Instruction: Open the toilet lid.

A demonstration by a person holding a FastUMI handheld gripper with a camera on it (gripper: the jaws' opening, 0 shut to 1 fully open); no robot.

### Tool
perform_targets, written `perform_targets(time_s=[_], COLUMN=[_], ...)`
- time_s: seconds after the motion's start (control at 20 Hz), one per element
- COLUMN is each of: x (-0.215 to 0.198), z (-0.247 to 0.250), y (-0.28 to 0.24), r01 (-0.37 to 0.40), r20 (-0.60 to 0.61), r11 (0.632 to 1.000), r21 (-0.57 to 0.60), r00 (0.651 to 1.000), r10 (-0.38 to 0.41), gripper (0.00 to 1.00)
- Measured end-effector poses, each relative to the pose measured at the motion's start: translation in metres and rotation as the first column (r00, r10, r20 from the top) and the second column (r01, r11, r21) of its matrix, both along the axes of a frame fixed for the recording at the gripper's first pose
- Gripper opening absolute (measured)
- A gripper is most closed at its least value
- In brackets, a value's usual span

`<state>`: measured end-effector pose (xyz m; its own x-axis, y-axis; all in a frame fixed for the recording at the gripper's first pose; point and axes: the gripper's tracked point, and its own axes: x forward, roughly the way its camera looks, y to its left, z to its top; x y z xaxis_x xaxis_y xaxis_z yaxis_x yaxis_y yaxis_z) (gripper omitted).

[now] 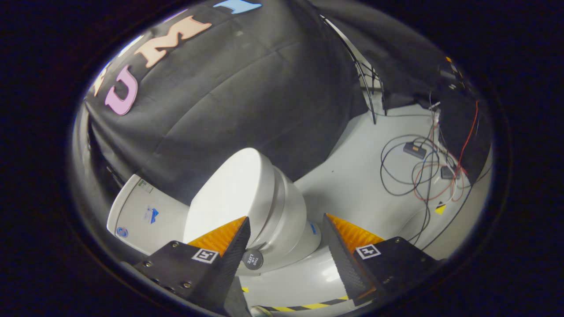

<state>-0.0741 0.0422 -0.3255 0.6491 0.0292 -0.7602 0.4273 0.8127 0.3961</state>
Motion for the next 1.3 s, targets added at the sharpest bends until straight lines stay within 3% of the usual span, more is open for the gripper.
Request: perform_targets(time_s=[0.2,0.3,0.35,0.55,0.65,0.75,1.05,1.3], x=[-0.018,-0.026,-0.027,-0.018,-0.012,-0.015,-0.019,-0.023], z=[-0.049,-0.064,-0.072,-0.074,-0.057,-0.062,-0.063,-0.054], y=[0.037,0.055,0.064,0.073,0.077,0.080,0.085,0.108], r01=[0.021,0.085,0.109,0.118,0.144,0.097,0.191,0.166], r20=[-0.148,-0.195,-0.212,-0.215,-0.199,-0.199,-0.225,-0.230], r11=[0.988,0.954,0.939,0.933,0.918,0.931,0.861,0.822], r21=[0.154,0.287,0.326,0.339,0.369,0.351,0.472,0.545], r00=[0.989,0.980,0.976,0.976,0.977,0.980,0.970,0.972], r10=[0.002,-0.029,-0.040,-0.045,-0.074,-0.027,-0.092,-0.044], gripper=[0.97,0.96,0.85,0.85,0.50,0.15,0.15,0.15])
